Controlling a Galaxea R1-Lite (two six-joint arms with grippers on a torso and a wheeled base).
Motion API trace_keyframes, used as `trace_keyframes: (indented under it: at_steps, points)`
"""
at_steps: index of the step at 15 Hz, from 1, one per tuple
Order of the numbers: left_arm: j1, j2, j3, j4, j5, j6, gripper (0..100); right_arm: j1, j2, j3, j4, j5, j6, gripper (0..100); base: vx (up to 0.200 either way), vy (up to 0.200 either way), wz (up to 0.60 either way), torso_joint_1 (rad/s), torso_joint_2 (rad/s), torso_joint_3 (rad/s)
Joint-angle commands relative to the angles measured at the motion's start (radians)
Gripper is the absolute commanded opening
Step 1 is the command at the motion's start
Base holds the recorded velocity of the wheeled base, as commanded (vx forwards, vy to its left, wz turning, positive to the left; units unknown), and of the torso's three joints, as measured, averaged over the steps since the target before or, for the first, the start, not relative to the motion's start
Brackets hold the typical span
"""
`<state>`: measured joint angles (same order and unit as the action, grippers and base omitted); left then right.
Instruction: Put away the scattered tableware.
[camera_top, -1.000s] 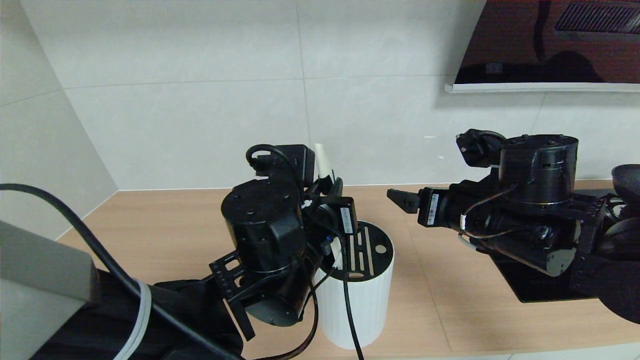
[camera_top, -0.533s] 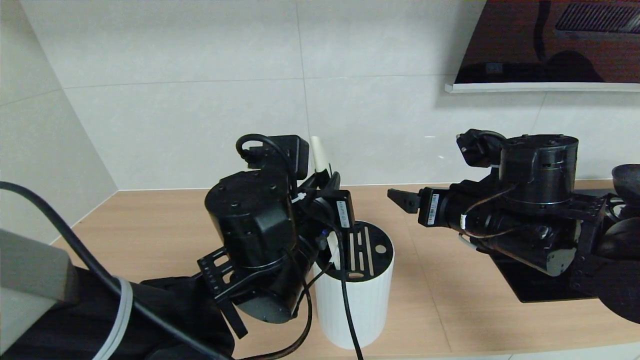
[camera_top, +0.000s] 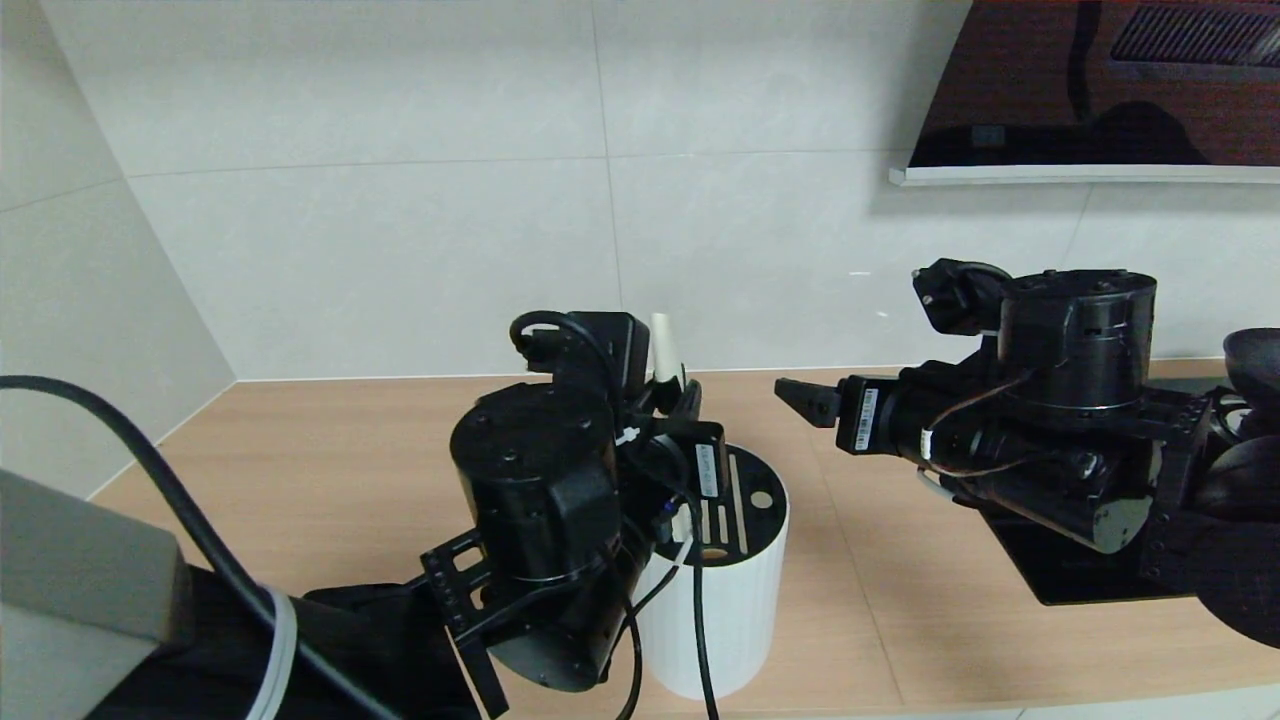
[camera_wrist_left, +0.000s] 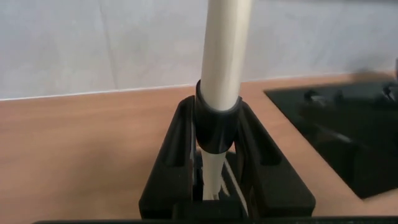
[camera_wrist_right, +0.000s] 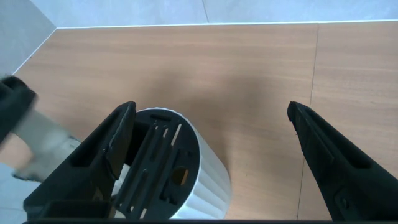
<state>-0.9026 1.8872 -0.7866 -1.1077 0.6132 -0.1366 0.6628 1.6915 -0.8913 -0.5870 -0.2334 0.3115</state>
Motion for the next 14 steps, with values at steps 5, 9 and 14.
trace_keyframes:
  at_steps: [5,9,14]
  points:
    - [-0.002,0.062,0.018,-0.004,-0.001,-0.005,0,0.0,0.002,0.0,0.0,0.0,0.001,100,0.0,0.0,0.0,0.0,0.0,0.0]
    - [-0.001,0.101,0.021,-0.004,-0.003,-0.035,0,0.001,0.004,0.0,0.0,0.0,0.0,100,0.0,0.0,0.0,0.0,0.0,0.0]
    - [-0.002,0.118,0.047,-0.003,-0.003,-0.035,0,0.001,0.004,0.002,0.0,0.0,0.0,100,0.0,0.0,0.0,0.0,0.0,0.0]
